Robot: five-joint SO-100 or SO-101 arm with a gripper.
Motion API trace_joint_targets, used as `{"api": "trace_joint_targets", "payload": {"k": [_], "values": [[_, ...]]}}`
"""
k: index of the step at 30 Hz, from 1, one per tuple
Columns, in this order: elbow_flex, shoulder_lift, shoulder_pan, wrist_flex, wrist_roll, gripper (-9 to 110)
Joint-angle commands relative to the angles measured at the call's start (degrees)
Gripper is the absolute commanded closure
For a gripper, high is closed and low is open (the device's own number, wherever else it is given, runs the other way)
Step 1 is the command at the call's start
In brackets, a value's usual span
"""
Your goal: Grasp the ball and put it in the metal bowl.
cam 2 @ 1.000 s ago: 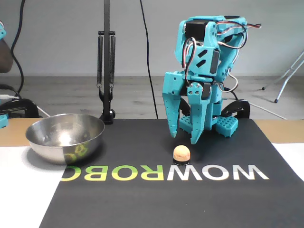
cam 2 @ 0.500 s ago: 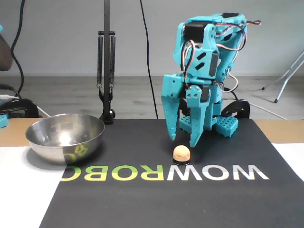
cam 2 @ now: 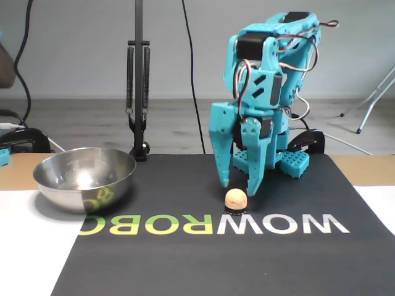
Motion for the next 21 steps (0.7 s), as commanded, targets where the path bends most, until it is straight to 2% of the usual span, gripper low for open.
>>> {"api": "trace_joint_targets", "payload": {"k": [1,21], "values": [[-0.7,-1.4,-1.2,-0.3,-0.4,42],[-1.0,-2.7,-4.1,-1.9,0.2,42]]}}
